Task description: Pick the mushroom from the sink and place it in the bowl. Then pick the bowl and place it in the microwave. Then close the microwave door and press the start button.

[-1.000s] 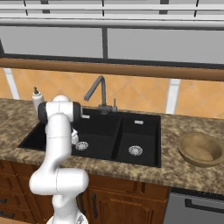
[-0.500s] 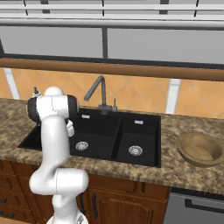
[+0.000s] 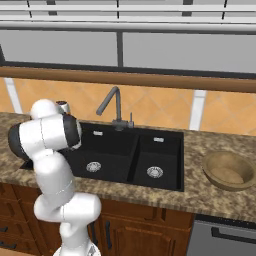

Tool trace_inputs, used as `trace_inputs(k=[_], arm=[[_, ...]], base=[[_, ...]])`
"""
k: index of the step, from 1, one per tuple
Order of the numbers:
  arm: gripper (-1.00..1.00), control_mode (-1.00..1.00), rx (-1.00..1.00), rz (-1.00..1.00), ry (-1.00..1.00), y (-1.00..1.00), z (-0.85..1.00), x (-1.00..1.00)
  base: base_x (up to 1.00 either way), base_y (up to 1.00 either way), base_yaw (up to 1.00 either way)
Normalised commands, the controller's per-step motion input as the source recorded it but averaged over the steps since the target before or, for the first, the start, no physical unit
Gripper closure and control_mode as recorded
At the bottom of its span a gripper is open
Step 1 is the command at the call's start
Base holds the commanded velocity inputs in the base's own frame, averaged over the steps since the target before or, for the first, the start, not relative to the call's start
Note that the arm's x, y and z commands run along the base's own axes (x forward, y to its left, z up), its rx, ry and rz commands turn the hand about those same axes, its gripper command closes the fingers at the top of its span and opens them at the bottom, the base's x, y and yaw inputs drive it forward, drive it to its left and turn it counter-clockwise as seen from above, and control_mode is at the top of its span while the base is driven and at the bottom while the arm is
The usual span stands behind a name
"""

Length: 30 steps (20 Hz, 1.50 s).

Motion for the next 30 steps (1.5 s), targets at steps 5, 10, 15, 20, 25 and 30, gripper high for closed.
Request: trace_inputs(k=[5, 10, 15, 20, 25, 30], arm=[[1.00, -1.00, -0.04, -0.08, -0.16, -0.74, 1.00, -0.95], [1.00, -1.00, -0.02, -0.03, -0.20, -0.82, 0.80, -0.92], [1.00, -1.00, -0.02, -0.04, -0.20, -0.98, 0.62, -0.68], [1.00, -1.00, 0.00, 0.00, -0.03, -1.00, 0.62, -0.38], [1.00, -1.00, 0.00, 0.00, 0.00, -1.00, 0.63, -0.29], [1.00, -1.00, -0.04, -0.04, 0.00, -1.00, 0.51, -0.09]], base=[[0.00, 0.00, 0.00], [0.00, 0.00, 0.00], [0.00, 0.00, 0.00], [0.00, 0.00, 0.00], [0.00, 0.00, 0.00], [0.00, 0.00, 0.00]])
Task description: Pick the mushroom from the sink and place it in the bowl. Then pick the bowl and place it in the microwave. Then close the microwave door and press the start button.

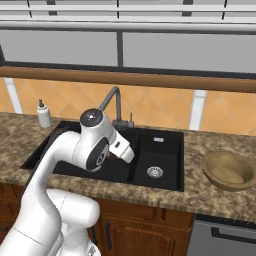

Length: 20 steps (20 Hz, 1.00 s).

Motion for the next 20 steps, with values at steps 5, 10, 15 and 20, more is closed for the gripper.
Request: trace_inputs(k=[5, 10, 15, 20], arm=[[1.00, -1.00, -0.05, -0.06, 0.04, -1.00, 0.12, 0.00], [1.00, -1.00, -0.02, -0.07, 0.13, -1.00, 0.03, 0.18], [1.00, -1.00, -0.14, -0.09, 0.16, -0.97, 0.00, 0.34], [1.00, -1.00, -0.01, -0.03, 0.14, -1.00, -0.02, 0.30]], base=[[0.00, 0.00, 0.00], [0.00, 0.00, 0.00], [0.00, 0.00, 0.00], [0.00, 0.00, 0.00]])
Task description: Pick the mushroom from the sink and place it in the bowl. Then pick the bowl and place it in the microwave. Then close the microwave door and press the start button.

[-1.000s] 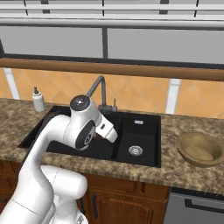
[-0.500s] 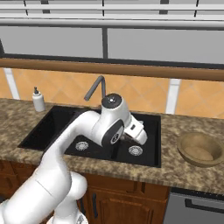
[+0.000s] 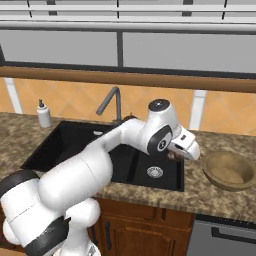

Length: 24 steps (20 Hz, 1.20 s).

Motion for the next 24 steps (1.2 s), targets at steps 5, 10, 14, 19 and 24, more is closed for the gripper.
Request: trace_inputs(k=[5, 10, 14, 19, 24], arm=[[1.00, -1.00, 0.08, 0.00, 0.11, -1.00, -0.07, 0.30], [1.00, -1.00, 0.07, 0.01, 0.03, -0.84, -0.16, 0.29], [1.00, -1.00, 0.03, 0.00, 0.00, -0.63, -0.23, 0.26], [1.00, -1.00, 0.00, 0.00, 0.00, -0.38, -0.43, 0.32], [1.00, -1.00, 0.00, 0.00, 0.00, -0.30, -0.18, 0.17]], base=[[0.00, 0.00, 0.00], [0.00, 0.00, 0.00], [0.00, 0.00, 0.00], [0.00, 0.00, 0.00], [0.00, 0.00, 0.00]])
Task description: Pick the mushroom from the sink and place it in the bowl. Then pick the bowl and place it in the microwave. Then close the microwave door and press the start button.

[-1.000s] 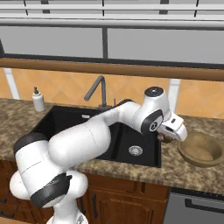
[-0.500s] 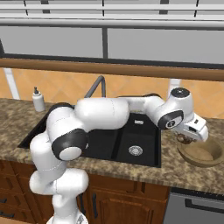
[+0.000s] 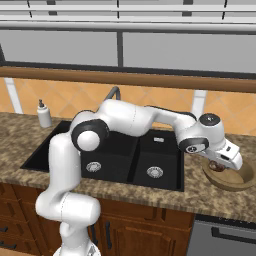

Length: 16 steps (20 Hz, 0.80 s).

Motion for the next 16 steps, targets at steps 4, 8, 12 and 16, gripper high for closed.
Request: trace_inputs(k=[4, 8, 12, 16], arm=[[1.00, -1.00, 0.00, 0.00, 0.00, -0.12, -0.02, 0.00], [1.00, -1.00, 0.00, 0.01, 0.00, -0.03, -0.21, 0.13], [1.00, -1.00, 0.00, 0.00, 0.00, 0.00, -0.49, 0.25], [1.00, -1.00, 0.00, 0.00, 0.00, 0.00, -0.38, 0.42]], base=[[0.00, 0.00, 0.00], [0.00, 0.00, 0.00], [0.00, 0.00, 0.00], [0.00, 0.00, 0.00]])
